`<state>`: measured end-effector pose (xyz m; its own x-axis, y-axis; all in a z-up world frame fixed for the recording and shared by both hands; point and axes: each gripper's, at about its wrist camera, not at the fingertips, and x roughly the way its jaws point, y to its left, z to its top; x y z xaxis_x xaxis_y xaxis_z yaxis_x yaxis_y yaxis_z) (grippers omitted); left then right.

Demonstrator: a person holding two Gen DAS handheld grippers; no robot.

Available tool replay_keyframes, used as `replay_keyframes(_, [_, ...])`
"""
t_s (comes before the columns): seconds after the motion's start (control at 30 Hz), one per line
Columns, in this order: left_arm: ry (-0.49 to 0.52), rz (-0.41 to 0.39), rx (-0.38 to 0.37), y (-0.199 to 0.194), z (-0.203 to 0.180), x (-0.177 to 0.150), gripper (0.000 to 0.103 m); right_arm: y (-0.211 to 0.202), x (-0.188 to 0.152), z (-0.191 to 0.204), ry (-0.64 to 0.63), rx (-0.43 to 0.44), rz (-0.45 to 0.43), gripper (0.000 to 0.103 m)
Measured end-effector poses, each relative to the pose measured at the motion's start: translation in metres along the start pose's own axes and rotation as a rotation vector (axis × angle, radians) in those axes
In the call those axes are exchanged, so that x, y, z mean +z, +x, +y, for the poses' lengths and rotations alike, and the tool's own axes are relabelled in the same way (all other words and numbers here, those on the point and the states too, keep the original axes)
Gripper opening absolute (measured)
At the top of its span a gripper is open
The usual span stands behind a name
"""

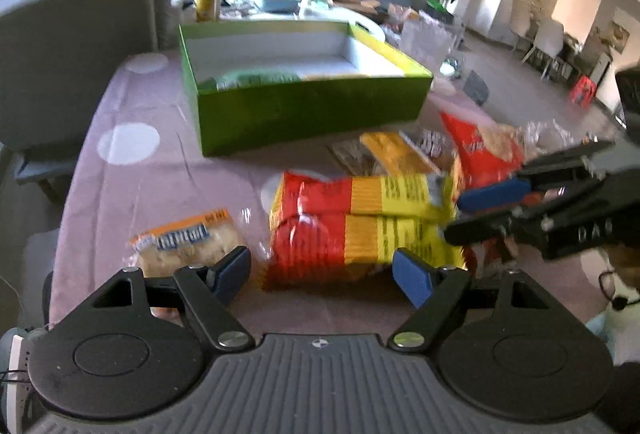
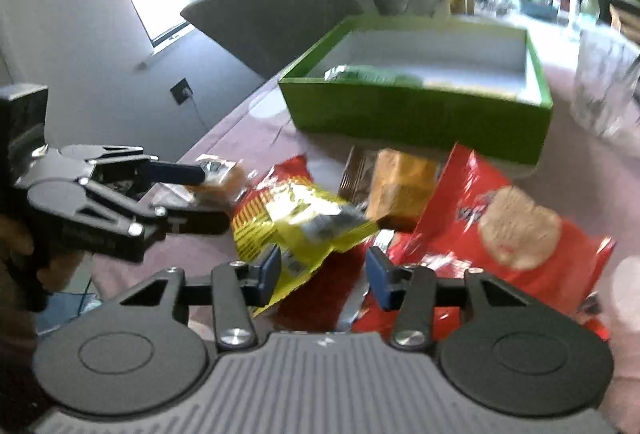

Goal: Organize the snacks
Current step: 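Move the right gripper back to the snack pile and grasp yellow packet, then carry the yellow-and-red packet with the right gripper over the box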

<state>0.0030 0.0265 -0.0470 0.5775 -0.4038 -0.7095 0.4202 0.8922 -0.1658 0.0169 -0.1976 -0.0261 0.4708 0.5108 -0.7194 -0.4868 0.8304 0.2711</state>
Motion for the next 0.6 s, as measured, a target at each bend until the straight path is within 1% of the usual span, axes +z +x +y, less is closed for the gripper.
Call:
replay_keyframes(0.13, [-0.007, 0.032, -0.052, 0.018, 0.008, 0.0, 0.076, 0.01, 0.01, 0.0, 0.035, -0.003, 0.014, 0.07])
replay_keyframes(0.17, [-0.009, 0.039, -0.05, 0.024, 0.009, 0.001, 0.076, 0.012, 0.013, -0.001, 0.039, -0.005, 0.014, 0.07])
replay_keyframes(0.27, [-0.01, 0.046, -0.02, 0.041, 0.013, 0.005, 0.076, 0.02, 0.022, 0.0, 0.026, -0.055, -0.002, 0.07])
replay_keyframes(0.33, [-0.036, 0.045, -0.03, 0.048, 0.016, 0.008, 0.076, 0.026, 0.029, -0.003, 0.025, -0.07, -0.013, 0.07])
replay_keyframes(0.4, [-0.055, 0.029, -0.028, 0.05, 0.018, 0.009, 0.076, 0.029, 0.033, -0.008, 0.048, -0.073, -0.024, 0.07])
replay_keyframes(0.5, [-0.062, 0.023, -0.044, 0.045, 0.019, 0.006, 0.076, 0.03, 0.035, -0.011, 0.059, -0.112, -0.038, 0.07])
replay_keyframes(0.6, [-0.066, 0.008, -0.073, 0.033, 0.02, 0.002, 0.077, 0.023, 0.033, -0.015, 0.081, -0.091, -0.033, 0.071])
